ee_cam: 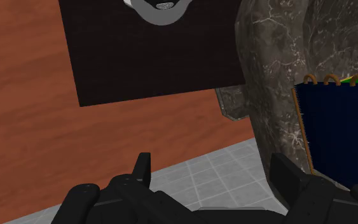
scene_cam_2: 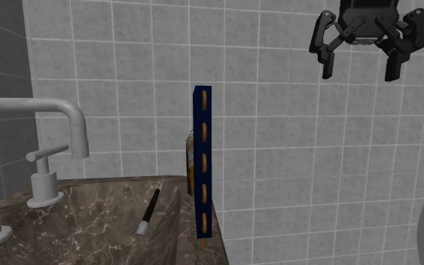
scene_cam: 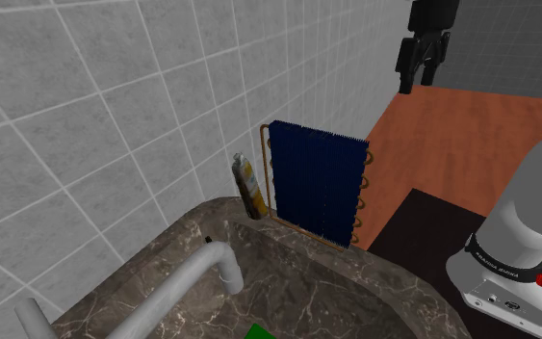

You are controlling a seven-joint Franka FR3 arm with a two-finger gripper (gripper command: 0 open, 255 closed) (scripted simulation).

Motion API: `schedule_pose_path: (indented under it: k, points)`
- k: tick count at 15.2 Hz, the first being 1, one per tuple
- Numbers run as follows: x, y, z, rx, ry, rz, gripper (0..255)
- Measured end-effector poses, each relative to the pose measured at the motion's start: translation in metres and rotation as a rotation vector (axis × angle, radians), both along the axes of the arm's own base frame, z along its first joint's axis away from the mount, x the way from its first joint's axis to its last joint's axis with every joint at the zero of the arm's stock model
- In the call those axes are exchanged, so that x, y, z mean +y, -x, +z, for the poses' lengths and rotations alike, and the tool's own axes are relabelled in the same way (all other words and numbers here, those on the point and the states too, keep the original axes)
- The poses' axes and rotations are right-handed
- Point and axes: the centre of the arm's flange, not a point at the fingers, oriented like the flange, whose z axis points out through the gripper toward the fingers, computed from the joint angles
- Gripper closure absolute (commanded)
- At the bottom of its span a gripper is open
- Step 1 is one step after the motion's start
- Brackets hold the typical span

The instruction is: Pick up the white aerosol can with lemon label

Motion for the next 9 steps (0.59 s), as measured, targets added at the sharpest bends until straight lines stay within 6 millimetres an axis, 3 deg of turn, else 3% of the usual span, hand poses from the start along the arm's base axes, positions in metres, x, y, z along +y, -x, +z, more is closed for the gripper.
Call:
schedule_pose_path:
  k: [3,9]
  points:
    - [0.014,-0.012,-0.002,0.004,0.013,0.01,0]
    - [0.076,-0.068,-0.012,0.025,0.073,0.055,0]
